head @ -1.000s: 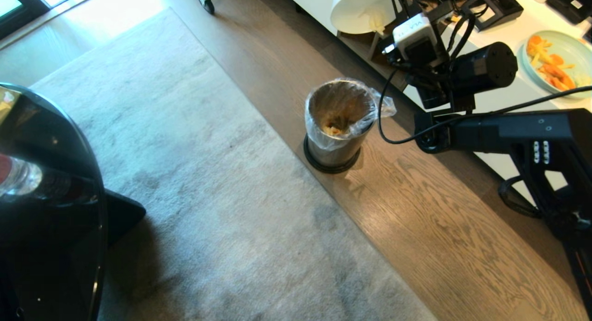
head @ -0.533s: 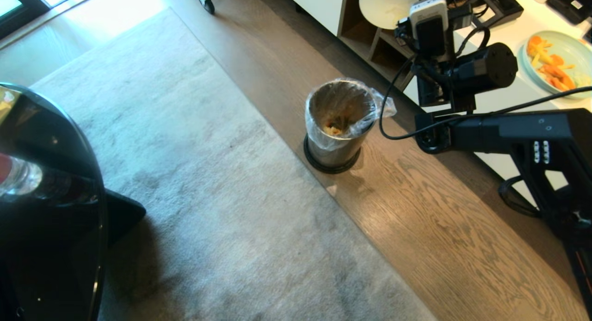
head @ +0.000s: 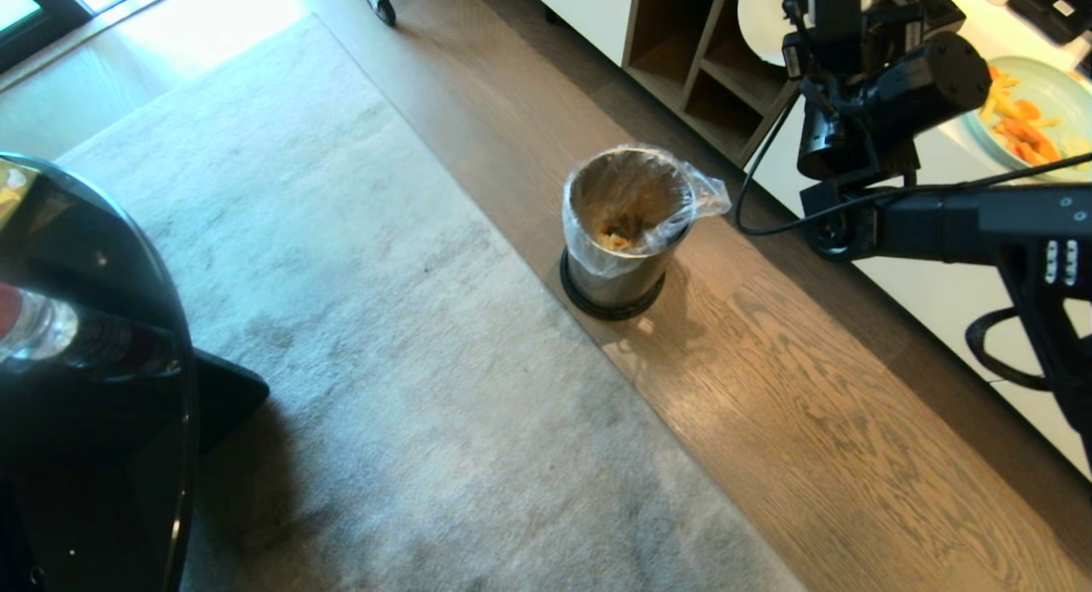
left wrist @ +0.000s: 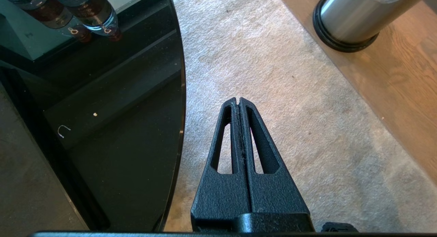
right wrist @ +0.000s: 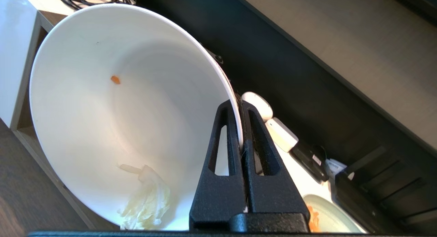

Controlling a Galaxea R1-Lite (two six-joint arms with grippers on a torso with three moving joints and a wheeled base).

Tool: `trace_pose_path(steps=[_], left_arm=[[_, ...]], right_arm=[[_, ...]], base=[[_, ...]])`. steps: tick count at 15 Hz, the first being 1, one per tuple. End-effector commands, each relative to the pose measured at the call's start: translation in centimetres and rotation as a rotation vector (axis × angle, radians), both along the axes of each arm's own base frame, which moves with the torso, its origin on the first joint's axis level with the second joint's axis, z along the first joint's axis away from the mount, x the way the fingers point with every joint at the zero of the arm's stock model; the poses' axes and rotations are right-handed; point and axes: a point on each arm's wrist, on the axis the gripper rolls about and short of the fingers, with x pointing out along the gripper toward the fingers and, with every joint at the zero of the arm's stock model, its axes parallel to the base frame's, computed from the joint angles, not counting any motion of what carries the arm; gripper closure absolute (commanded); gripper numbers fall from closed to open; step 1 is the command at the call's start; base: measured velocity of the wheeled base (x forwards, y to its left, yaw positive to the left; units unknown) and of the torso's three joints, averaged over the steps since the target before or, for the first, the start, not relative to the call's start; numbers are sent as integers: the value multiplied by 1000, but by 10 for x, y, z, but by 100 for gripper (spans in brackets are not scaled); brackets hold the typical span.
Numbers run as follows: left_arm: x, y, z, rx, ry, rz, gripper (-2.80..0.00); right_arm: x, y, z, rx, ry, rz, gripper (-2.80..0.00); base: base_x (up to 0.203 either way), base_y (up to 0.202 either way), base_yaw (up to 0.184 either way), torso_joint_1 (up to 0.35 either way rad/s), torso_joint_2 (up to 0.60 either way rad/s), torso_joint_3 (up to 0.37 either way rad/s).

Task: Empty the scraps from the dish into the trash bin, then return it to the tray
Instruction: Pour the leftover food from the bowl into the trash can

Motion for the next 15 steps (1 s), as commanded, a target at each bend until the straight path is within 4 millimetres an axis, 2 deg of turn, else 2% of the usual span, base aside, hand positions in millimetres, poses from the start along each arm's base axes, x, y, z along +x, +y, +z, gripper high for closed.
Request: trace_pose_path(steps=[1,4,7,9,12,13,15], left_arm=[[0,0,0,-1,0,0,0],[0,0,0,-1,0,0,0],[0,0,0,-1,0,0,0],[0,0,0,-1,0,0,0],[0,0,0,-1,-2,0,0],[0,0,0,-1,-2,0,0],[0,0,0,-1,0,0,0]], right_arm=[[-19,-6,26,4,-18,-4,0],[-41,-12,54,-5,4,0,0],[-75,-22,81,-17,47,3,0],[-92,-27,81,-35,119,7,0],[-106,-32,50,-52,270,31,0],[-111,-33,32,-59,337,39,0],[-127,-39,-16,-73,501,53,0]], base=[[0,0,0,0,0,0],[0,0,0,0,0,0],[0,0,0,0,0,0],[0,0,0,0,0,0],[0,0,0,0,0,0],[0,0,0,0,0,0],[0,0,0,0,0,0]])
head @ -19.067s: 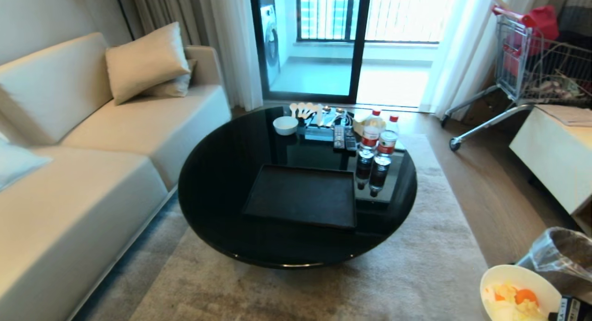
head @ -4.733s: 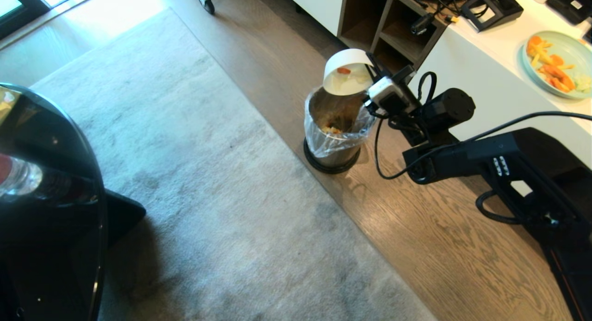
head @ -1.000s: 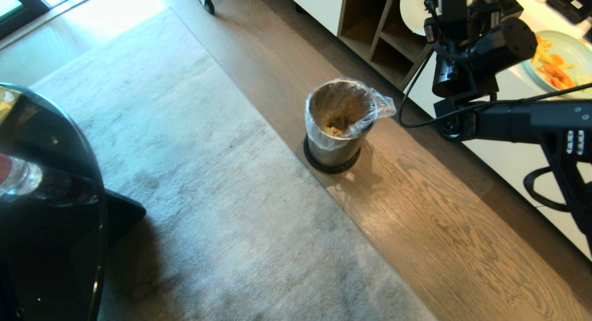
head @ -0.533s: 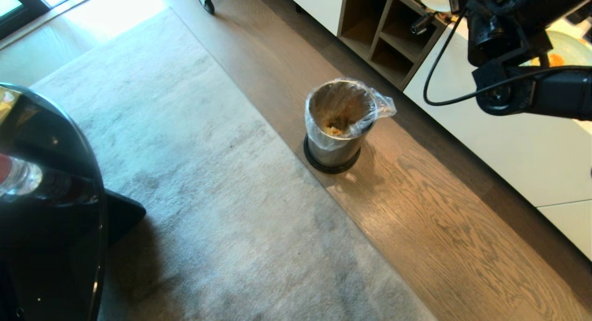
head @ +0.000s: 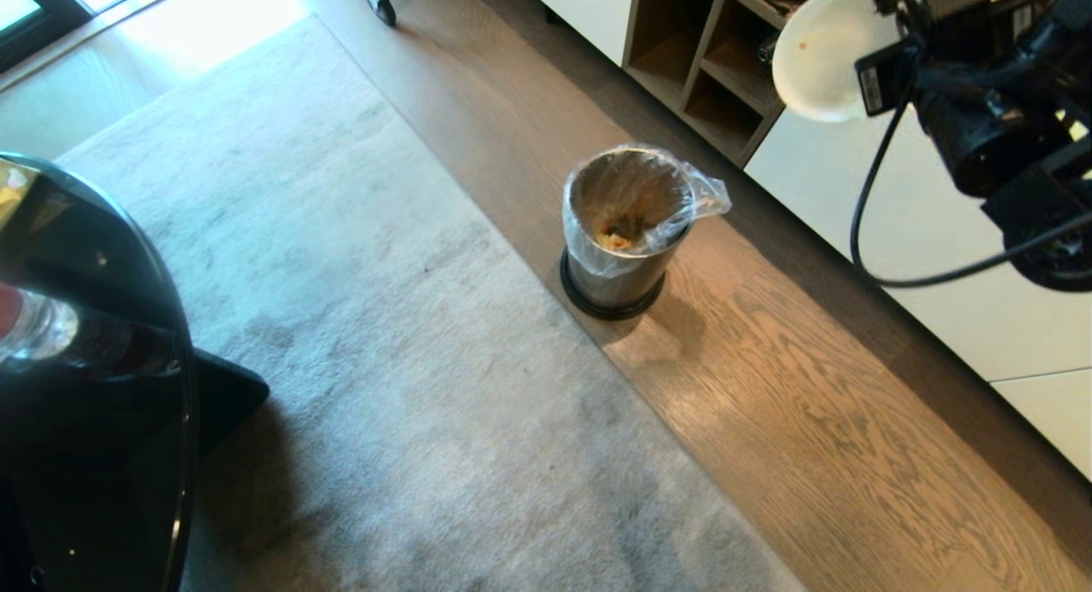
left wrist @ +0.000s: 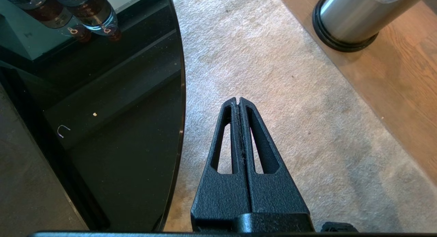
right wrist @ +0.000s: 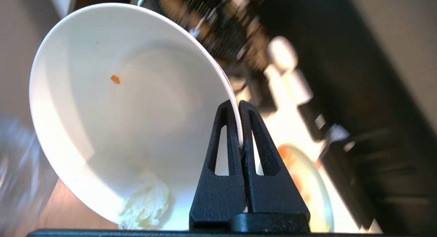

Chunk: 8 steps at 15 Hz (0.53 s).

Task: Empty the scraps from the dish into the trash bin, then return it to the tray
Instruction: Pour the leftover food from the bowl into the trash can

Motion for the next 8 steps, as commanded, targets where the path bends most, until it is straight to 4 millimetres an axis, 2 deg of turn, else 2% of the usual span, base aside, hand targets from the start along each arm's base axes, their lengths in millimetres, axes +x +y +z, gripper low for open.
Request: trace_pose_path(steps=[1,3,5,7,8], left_arm=[[0,0,0,-1,0,1,0],[0,0,0,-1,0,1,0],[0,0,0,-1,0,1,0],[0,0,0,-1,-2,1,0],[0,0,0,-1,-1,1,0]], right_arm=[[-37,-14,-43,-16,144,-5,0],[-61,-33,-96,-16,299,-40,0],[-87,-69,-144,12,440,-166,0],[-112,-118,-172,77,505,-385,0],[-127,-134,-183,111,525,-473,0]], base=[[0,0,0,0,0,0],[0,0,0,0,0,0],[0,0,0,0,0,0],[0,0,0,0,0,0],[0,0,0,0,0,0]])
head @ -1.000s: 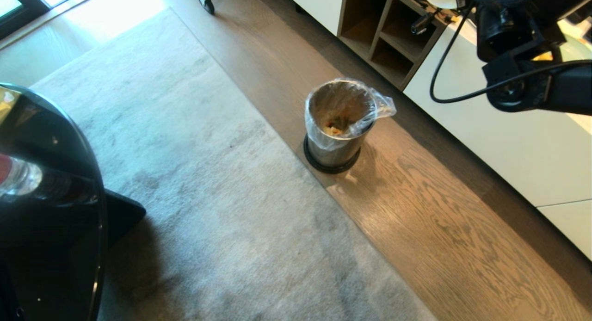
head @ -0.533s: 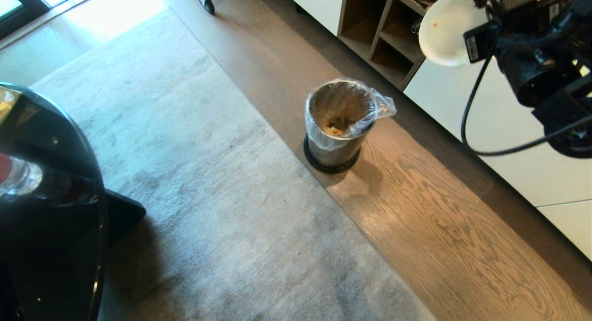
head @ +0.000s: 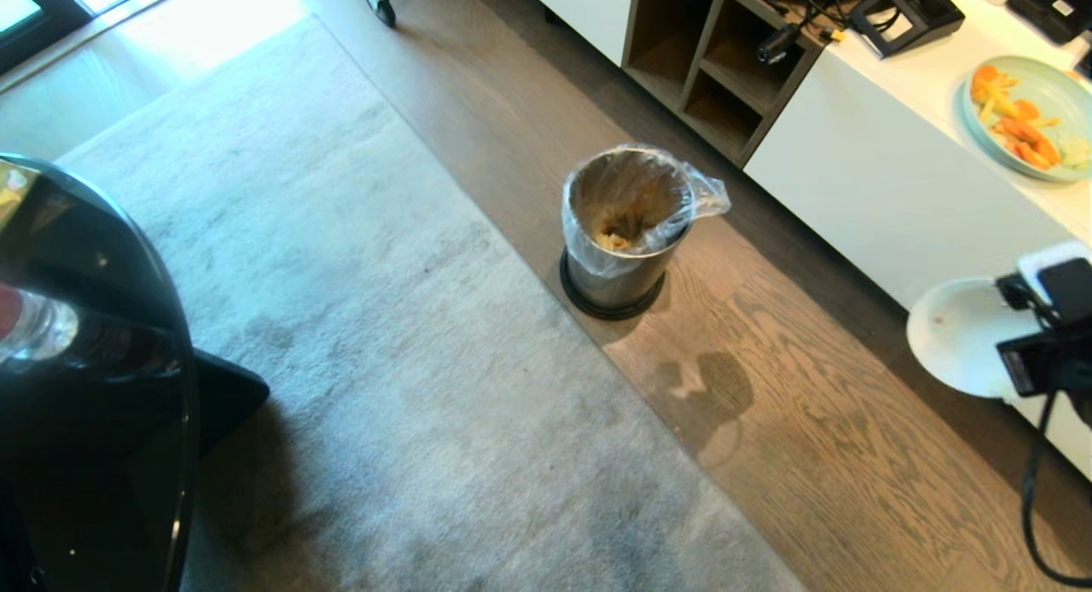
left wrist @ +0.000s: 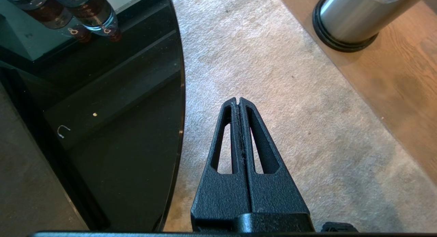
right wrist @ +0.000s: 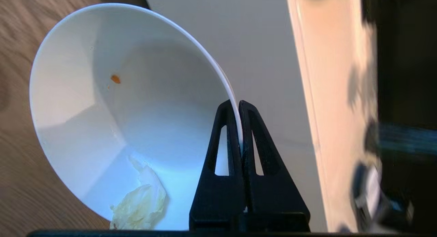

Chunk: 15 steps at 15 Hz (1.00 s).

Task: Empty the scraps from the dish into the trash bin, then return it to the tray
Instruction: Pour the leftover food from the bowl into the trash can

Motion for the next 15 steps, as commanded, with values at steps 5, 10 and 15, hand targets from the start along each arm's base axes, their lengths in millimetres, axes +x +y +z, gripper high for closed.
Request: trace_pose_path(steps=[5,10,15], left_arm=[[0,0,0,-1,0,0,0],[0,0,0,-1,0,0,0],[0,0,0,-1,-1,0,0]], right_arm=[[-81,-25,-39,99,8,-229,0],[-81,-24,-39,131,-8,-214,0],[-95,-18,-40,163,22,-195,0]], base=[[0,0,0,0,0,0],[0,0,0,0,0,0],[0,0,0,0,0,0]])
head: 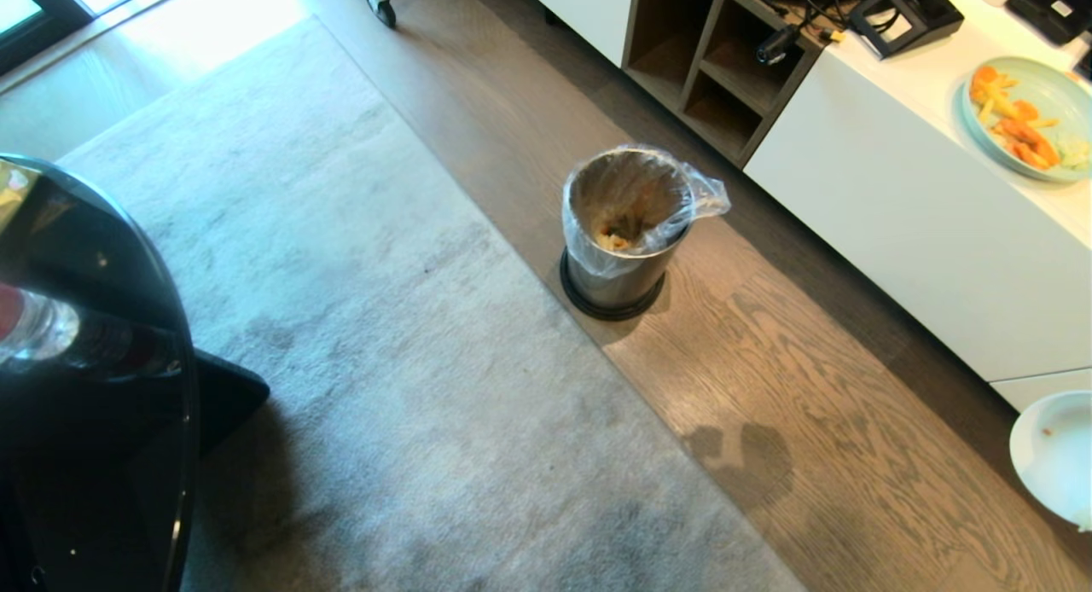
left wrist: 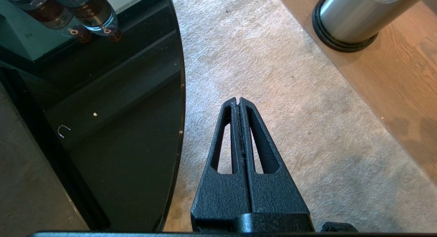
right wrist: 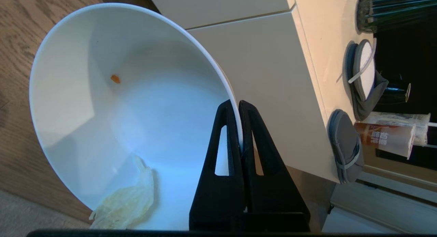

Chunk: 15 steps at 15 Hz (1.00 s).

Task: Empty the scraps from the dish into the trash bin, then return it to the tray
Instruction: Pour the leftover food from the bowl into the trash can

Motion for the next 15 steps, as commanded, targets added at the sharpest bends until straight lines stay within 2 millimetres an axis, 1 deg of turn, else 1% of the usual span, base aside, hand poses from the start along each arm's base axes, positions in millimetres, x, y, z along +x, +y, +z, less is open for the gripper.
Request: trace_pose_path(steps=[1,5,7,11,13,15], left_arm=[[0,0,0,-1,0,0,0],[0,0,0,-1,-1,0,0],[0,0,0,-1,-1,0,0],[0,0,0,-1,0,0,0],[0,0,0,-1,-2,0,0],[0,0,0,-1,-1,0,0]], right_arm=[[-16,7,5,-5,-16,27,0],[-57,28,1,20,-4,162,0],[-76,34,-4,25,-10,213,0],[-115,41,-19,49,-95,265,0],[-124,45,-26,147,-160,371,0],[-125,47,-29,254,-164,446,0]], base=[[0,0,0,0,0,0],[0,0,0,0,0,0],[0,0,0,0,0,0],[0,0,0,0,0,0],[0,0,0,0,0,0],[0,0,0,0,0,0]])
